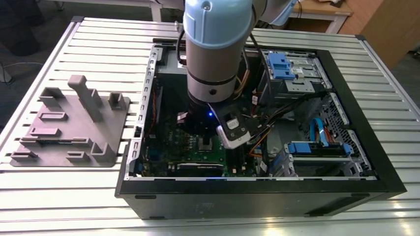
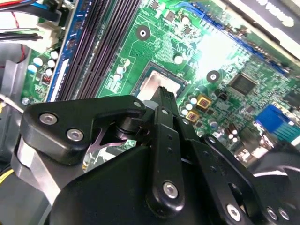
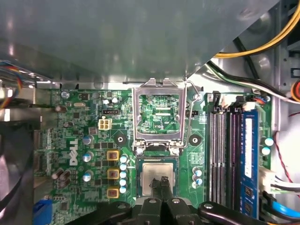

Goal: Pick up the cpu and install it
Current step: 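Place the cpu into insertion slot, then close the cpu cover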

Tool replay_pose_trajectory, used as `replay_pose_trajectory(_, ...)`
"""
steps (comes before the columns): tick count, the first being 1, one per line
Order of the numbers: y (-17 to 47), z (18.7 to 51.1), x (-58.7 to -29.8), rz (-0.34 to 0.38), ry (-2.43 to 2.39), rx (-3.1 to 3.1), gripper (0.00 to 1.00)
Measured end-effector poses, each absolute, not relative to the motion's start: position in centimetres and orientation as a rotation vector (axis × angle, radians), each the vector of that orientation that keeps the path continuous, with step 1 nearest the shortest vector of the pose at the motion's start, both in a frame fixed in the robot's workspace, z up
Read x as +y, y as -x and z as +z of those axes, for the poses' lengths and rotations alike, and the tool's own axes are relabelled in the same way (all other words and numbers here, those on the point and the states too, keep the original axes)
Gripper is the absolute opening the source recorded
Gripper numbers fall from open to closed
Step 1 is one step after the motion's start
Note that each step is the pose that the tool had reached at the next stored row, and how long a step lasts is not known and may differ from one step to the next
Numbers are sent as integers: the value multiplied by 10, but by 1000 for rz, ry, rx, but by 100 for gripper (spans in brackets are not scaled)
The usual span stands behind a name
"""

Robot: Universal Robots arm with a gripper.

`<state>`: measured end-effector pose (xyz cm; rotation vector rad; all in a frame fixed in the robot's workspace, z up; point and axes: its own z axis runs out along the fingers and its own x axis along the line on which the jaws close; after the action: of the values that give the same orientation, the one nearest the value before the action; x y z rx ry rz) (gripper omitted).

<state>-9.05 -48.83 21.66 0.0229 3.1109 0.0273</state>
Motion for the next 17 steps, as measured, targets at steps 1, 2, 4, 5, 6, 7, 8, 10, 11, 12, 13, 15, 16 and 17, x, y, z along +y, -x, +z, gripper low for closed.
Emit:
replay_pose_trajectory(1, 90, 219, -488, 27, -23, 3111, 11)
replay_pose_trajectory(2, 90, 219, -488, 27, -23, 3111, 11)
replay_pose_trajectory(4, 90, 219, -488, 28, -23, 3111, 11)
replay_pose_trajectory(5, 90, 219, -488, 28, -23, 3111, 11)
replay_pose_trajectory(6, 90, 219, -488, 28, -23, 3111, 11)
replay_pose_trajectory(7, 90, 219, -488, 28, -23, 3111, 11)
replay_pose_trajectory(8, 90, 219, -488, 27, -23, 3111, 11)
replay_pose_trajectory(10, 90, 219, -488, 27, -23, 3111, 11)
replay_pose_trajectory(11, 90, 219, -488, 27, -23, 3111, 11)
replay_pose_trajectory(12, 90, 220, -488, 27, -23, 3111, 11)
replay_pose_trajectory(13, 90, 220, -488, 27, -23, 3111, 11)
replay_pose_trajectory(15, 90, 220, -488, 27, -23, 3111, 11)
replay_pose_trajectory(16, 90, 221, -488, 27, -23, 3111, 11)
replay_pose_trajectory(17, 90, 221, -488, 27, -23, 3111, 11)
